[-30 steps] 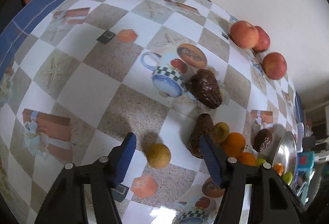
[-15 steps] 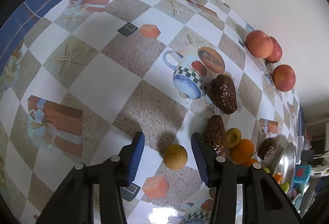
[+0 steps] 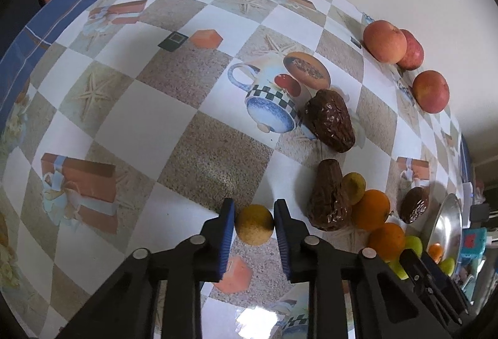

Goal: Organize fruits
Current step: 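Grasp the green apple with the right gripper while the left gripper grasps a small yellow fruit, then carry the green apple and small yellow fruit over the steel plate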

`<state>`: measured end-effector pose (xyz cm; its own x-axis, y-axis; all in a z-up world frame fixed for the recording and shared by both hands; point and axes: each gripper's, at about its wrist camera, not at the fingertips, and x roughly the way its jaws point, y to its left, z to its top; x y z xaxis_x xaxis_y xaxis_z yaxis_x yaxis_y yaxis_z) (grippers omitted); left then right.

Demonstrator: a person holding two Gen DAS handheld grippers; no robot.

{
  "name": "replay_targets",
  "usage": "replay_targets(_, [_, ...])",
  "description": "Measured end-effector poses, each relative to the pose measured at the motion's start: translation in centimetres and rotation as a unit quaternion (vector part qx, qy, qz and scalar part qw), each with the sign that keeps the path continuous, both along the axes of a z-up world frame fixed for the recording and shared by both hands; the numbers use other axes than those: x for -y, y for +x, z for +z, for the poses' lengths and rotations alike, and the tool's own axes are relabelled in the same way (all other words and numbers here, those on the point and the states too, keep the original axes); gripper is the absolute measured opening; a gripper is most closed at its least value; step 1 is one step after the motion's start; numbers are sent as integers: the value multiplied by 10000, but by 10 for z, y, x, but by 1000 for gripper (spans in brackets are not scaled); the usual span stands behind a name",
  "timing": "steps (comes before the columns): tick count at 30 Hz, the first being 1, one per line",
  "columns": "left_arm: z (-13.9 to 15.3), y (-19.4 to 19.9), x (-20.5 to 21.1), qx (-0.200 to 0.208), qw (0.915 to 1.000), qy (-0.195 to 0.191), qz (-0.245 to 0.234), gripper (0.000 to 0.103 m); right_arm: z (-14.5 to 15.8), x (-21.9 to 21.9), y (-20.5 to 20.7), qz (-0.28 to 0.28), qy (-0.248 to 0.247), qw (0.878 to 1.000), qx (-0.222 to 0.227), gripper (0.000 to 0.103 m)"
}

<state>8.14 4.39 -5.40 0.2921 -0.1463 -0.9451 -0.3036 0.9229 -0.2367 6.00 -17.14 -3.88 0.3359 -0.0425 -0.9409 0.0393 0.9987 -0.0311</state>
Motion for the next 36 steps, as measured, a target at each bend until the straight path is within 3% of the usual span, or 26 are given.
replay_targets(13, [8,2,2,117,9998,147,2,27,-1,-2,-1,52,-55,10000,48,38])
replay_targets(19, [18,1,5,275,9993,237,23,27,3,9,-1,-91,572,9983,50,38])
replay_targets(26, [36,-2,8,525,9981,317,4,27,23,16,-3,-123,963,9948,318,38])
replay_targets(36, [61,-5,33,898,9952,256,-288,27,51,40,-8,-339,1162,9902,689,38])
